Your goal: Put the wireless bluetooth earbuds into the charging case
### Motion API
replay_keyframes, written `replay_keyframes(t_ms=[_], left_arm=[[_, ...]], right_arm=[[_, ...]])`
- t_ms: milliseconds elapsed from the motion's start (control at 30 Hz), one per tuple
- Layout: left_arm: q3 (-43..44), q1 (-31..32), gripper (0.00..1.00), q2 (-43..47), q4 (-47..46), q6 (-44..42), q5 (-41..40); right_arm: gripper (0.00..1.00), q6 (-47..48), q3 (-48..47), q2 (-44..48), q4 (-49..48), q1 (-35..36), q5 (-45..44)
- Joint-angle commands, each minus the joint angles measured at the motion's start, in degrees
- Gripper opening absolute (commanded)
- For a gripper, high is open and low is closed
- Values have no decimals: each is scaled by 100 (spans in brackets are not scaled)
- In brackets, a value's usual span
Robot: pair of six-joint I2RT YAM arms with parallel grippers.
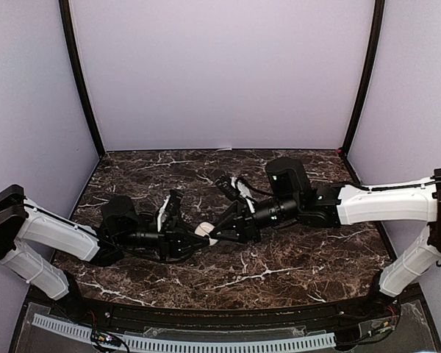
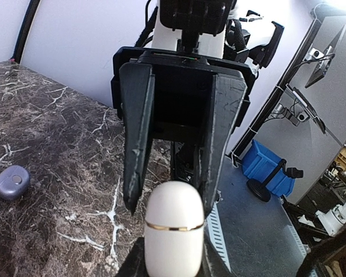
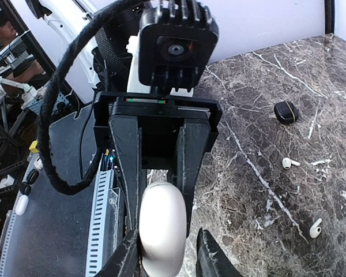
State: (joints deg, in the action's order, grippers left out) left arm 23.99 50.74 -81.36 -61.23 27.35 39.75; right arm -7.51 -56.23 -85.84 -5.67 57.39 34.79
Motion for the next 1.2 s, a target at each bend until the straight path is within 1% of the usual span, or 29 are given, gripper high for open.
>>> replay_keyframes(t_ms=[0, 200, 467, 533, 833, 900, 1000, 1067, 1167], left_arm=[[-23, 15, 23, 28, -454, -260, 474], [-52, 15, 22, 122, -347, -462, 586], [-103, 15, 22, 138, -363, -527, 587], [-104, 15, 22, 86, -418, -497, 766], [-239, 15, 22, -112, -770, -415, 733], [-274, 15, 22, -185, -875, -394, 712], [-243, 15, 22, -276, -845, -421, 726], [-208, 19, 21, -307, -780, -452, 736], [-182, 15, 21, -302, -673, -530, 746]], right_arm=[[35, 10, 107, 199, -174, 18, -524], [42, -116, 240, 327, -162, 3, -1407], [42, -391, 398, 480, -128, -237, -2150], [42, -462, 440, 498, -140, -327, -2202], [45, -446, 758, 820, -410, -490, -2005], [47, -342, 825, 874, -530, -491, -1700], [50, -155, 774, 771, -630, -451, -683], [52, -75, 617, 612, -488, -367, -515], [58, 52, 429, 385, -321, -252, -310]])
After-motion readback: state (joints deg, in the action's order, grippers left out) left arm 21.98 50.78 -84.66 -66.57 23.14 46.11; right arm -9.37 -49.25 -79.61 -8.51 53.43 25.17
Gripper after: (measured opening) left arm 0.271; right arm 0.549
